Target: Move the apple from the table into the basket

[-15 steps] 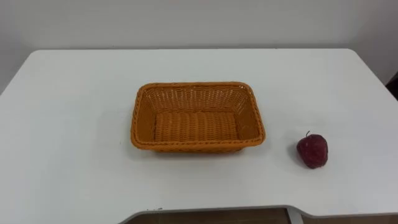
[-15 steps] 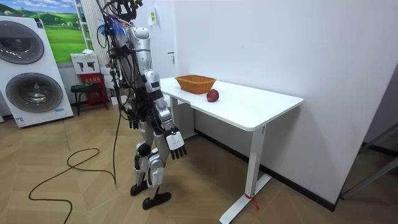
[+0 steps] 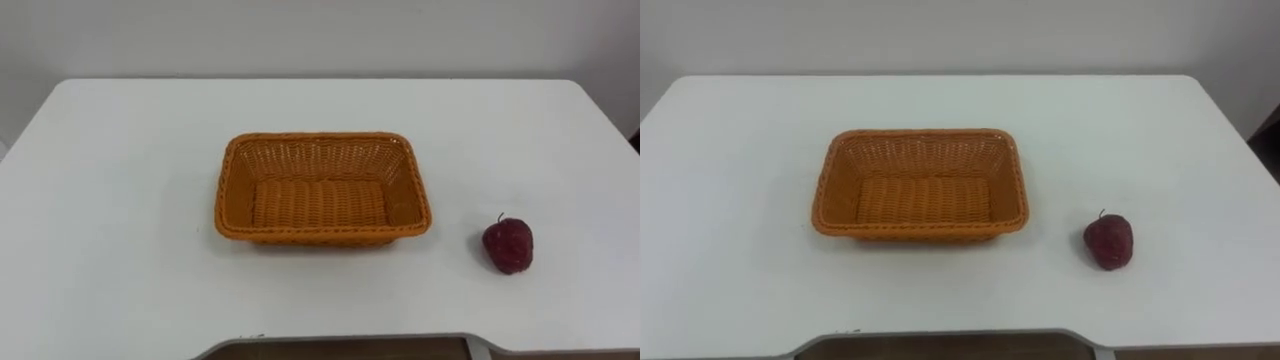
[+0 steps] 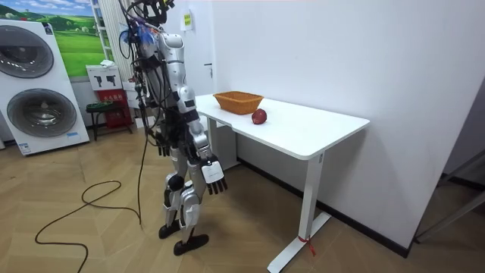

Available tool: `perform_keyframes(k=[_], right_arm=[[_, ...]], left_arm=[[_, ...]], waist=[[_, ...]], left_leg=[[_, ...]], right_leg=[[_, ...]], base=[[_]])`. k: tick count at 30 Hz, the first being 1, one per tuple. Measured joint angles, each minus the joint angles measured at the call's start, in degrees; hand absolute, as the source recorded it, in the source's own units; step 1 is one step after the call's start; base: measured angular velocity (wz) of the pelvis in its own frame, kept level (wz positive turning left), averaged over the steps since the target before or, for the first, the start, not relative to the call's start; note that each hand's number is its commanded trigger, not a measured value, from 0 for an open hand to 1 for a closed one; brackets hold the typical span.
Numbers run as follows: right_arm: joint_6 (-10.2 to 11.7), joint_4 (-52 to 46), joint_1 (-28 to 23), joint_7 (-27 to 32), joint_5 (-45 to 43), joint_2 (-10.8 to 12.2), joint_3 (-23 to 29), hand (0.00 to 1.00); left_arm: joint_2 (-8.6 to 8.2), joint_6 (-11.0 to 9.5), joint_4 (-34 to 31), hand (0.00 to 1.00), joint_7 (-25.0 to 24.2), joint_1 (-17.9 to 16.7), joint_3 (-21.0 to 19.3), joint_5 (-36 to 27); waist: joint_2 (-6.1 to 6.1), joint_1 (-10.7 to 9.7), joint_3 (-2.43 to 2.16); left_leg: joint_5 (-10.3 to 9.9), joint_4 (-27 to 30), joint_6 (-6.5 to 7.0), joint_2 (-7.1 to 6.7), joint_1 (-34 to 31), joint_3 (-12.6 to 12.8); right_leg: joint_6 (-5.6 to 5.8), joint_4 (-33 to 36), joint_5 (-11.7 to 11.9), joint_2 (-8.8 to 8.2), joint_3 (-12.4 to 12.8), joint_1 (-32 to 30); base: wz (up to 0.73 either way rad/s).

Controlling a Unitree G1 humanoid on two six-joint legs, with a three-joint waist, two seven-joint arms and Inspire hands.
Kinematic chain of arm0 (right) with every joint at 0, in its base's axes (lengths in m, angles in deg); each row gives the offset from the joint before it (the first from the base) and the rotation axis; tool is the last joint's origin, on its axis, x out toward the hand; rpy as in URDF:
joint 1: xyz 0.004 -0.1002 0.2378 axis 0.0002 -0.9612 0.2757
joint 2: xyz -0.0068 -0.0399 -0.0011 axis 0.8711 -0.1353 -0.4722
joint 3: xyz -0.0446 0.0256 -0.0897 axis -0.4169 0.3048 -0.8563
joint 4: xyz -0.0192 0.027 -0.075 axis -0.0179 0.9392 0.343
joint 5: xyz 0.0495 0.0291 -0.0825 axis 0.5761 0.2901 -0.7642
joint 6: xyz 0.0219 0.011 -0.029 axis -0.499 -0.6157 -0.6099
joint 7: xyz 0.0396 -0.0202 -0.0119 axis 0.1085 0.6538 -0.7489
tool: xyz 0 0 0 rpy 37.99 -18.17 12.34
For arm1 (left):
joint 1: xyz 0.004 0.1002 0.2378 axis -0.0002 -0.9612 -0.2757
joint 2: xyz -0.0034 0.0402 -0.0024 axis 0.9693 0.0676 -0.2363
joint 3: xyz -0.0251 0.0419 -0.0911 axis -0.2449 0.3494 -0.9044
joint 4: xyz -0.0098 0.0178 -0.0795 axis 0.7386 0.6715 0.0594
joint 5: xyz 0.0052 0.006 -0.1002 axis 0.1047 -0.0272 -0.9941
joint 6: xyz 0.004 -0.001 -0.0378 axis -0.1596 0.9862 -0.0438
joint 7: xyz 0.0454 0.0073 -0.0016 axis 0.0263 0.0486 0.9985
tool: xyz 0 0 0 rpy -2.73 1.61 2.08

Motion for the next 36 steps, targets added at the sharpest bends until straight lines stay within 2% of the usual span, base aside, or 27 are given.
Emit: perform_keyframes(k=[3,5,7,8,10,13,18,20,21,25,30,36], right_arm=[[-0.4,0.0,0.1,1.3,7.8,0.0,2.5,0.0],[-0.6,-0.4,0.1,2.4,14.2,0.0,6.5,0.0],[-0.3,-0.6,0.5,4.3,22.2,-0.1,13.9,0.0],[-0.3,-0.6,0.7,4.9,24.4,-0.1,15.6,0.0],[-0.3,-1.3,0.6,7.6,33.3,-0.6,22.6,0.0],[0.0,-4.9,0.7,12.6,38.4,-0.9,29.1,0.0],[1.2,-13.5,1.4,21.1,43.3,-1.7,34.2,0.0],[2.4,-16.0,2.2,24.2,44.0,-2.1,36.3,0.0],[3.0,-18.7,2.5,26.6,44.6,-2.2,37.9,0.0],[6.2,-27.4,3.5,32.1,46.1,-2.7,39.6,0.0],[8.7,-42.5,3.6,38.3,45.0,-2.6,38.4,0.0],[11.7,-54.3,3.5,45.4,30.5,-2.6,33.9,0.0]], left_arm=[[0.35,-0.3,0.0,0.0,1.3,-0.1,-0.5,-1.4],[0.31,-1.1,-0.8,0.0,2.0,-0.8,-1.8,-2.0],[0.2,-2.4,-1.1,0.0,2.6,-2.2,-5.2,-2.1],[0.16,-2.6,-1.2,0.0,3.0,-2.4,-6.1,-2.2],[0.28,-3.4,-1.2,0.0,4.0,-2.6,-8.5,-2.9],[0.7,-3.8,-2.3,0.0,4.5,-3.0,-10.6,-3.8],[1.26,-4.9,-2.4,0.0,5.8,-3.2,-11.3,-4.3],[1.55,-4.9,-2.5,0.0,5.8,-3.3,-11.8,-4.3],[1.61,-4.9,-3.2,0.0,5.8,-3.5,-12.2,-4.3],[2.19,-6.1,-4.4,0.0,5.8,-4.7,-12.2,-4.0],[2.15,-6.1,-4.5,0.0,5.9,-5.0,-12.0,-4.5],[2.11,-6.5,-4.9,0.0,6.2,-5.1,-9.0,-4.3]], waist=[[0.49,-0.3,-0.03],[0.33,-1.2,-0.14],[0.19,-2.6,-0.19],[0.12,-3.0,-0.21],[-0.03,-3.7,-0.17],[-0.17,-4.6,-0.3],[-0.25,-4.7,-0.41],[-0.32,-4.8,-0.4],[-0.58,-4.7,-0.57],[-0.84,-4.7,-0.58],[-0.72,-4.7,-0.54],[-0.3,-4.3,-0.61]], left_leg=[[0.0,-0.1,0.0,-0.02,0.0,0.3],[0.0,-0.1,0.0,-0.04,0.0,0.3],[0.0,-0.1,0.0,-0.05,0.2,0.5],[0.0,-0.1,0.0,-0.05,0.2,0.5],[0.0,0.0,0.0,-0.08,0.2,0.7],[0.0,0.0,0.0,-0.46,-0.1,0.8],[0.0,-0.1,0.0,-0.55,0.1,2.2],[0.0,-0.1,0.01,-0.66,0.2,2.1],[0.0,-0.1,0.01,-0.69,0.1,2.2],[0.0,0.2,0.02,-0.67,-0.9,2.0],[0.0,0.6,0.03,-0.59,-1.6,2.2],[0.0,0.8,0.06,-0.63,-3.1,1.1]], right_leg=[[0.04,0.2,0.0,-0.03,0.2,-0.3],[0.06,0.2,0.0,-0.06,0.2,-0.2],[0.06,0.1,0.0,-0.03,0.3,-0.1],[0.06,0.1,0.0,-0.01,0.4,-0.1],[0.07,0.2,0.0,-0.03,0.5,-0.2],[0.08,0.5,0.0,-0.05,0.9,-0.7],[0.26,2.0,-0.3,-0.08,2.3,-1.3],[0.32,2.0,-0.3,-0.13,2.4,-1.4],[0.34,2.2,-0.3,-0.15,2.3,-1.9],[0.33,3.0,-0.3,-0.19,2.3,-2.6],[0.28,3.1,-0.3,-0.2,2.2,-3.6],[0.21,3.0,-0.3,-0.24,1.4,-4.7]], base=[[-0.04],[0.0],[-0.02],[-0.06],[-0.04],[-0.05],[-0.14],[-0.02],[0.0],[0.01],[0.02],[0.06]])
